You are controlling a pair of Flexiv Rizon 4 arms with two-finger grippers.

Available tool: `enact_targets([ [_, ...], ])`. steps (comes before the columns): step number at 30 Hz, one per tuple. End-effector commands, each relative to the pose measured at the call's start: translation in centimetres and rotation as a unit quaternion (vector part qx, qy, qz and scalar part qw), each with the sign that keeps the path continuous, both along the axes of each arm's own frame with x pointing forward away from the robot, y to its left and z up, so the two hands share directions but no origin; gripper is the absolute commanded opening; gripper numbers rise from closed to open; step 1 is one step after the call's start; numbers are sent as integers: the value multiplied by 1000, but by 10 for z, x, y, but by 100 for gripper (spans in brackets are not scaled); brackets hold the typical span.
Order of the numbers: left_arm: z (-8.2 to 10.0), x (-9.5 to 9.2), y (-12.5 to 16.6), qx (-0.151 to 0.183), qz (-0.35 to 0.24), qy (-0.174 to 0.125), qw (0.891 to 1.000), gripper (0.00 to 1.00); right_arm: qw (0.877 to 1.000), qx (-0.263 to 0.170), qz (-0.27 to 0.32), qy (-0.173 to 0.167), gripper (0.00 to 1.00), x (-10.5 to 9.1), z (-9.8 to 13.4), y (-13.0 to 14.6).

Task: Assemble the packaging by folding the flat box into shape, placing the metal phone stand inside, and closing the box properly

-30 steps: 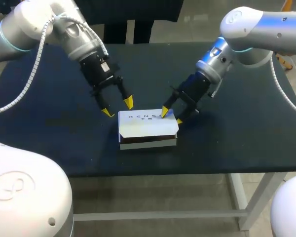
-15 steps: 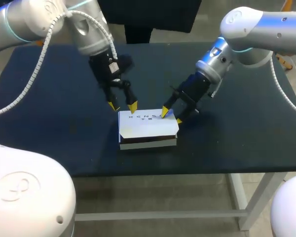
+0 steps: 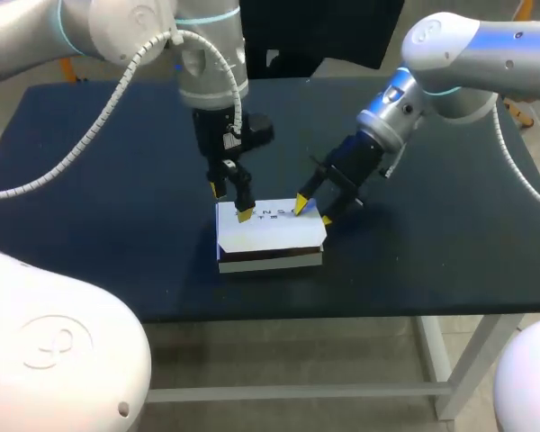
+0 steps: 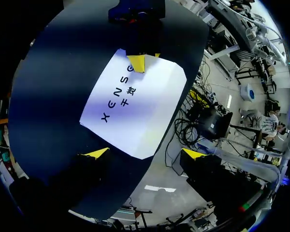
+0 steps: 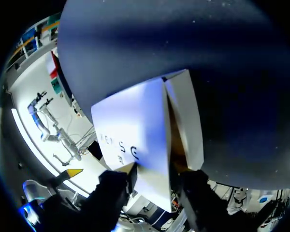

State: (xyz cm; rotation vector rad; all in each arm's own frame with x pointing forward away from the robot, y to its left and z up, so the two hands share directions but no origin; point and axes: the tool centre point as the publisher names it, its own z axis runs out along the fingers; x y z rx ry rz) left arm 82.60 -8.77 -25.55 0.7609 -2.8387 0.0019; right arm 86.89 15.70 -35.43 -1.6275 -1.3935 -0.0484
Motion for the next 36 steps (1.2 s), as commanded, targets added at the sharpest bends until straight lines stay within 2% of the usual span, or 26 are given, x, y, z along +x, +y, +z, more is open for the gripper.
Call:
enact_targets([
  [1, -4, 2, -1, 32, -30, -35, 998, 100, 1000, 1, 2, 2, 48, 2, -3, -1],
  [2, -8, 1, -1, 40, -58, -51, 996, 100, 1000, 1, 2, 2, 48, 2, -3, -1],
  [3, -12, 2, 1, 31, -57, -56, 996, 100, 1000, 1, 2, 2, 48, 2, -3, -1],
  [5, -20, 2, 1, 34, -84, -81, 993, 100, 1000, 1, 2, 2, 48, 2, -3, -1],
  [6, -24, 4, 2, 27, -87, -82, 992, 100, 1000, 1, 2, 2, 48, 2, -3, -1],
  [11, -37, 4, 4, 16, -139, -130, 982, 100, 1000, 1, 2, 2, 48, 2, -3, -1],
  [13, -35, 5, 4, 43, -145, -124, 981, 100, 1000, 1, 2, 2, 48, 2, -3, -1],
  [26, -36, 7, 3, 49, -149, -123, 980, 100, 1000, 1, 2, 2, 47, 2, -3, -1],
  [28, -40, 10, 1, 39, -147, -112, 982, 100, 1000, 1, 2, 2, 47, 2, -3, -1],
  [36, -54, 14, 2, -3, -144, -97, 985, 100, 1000, 1, 2, 2, 46, 2, -3, -1],
])
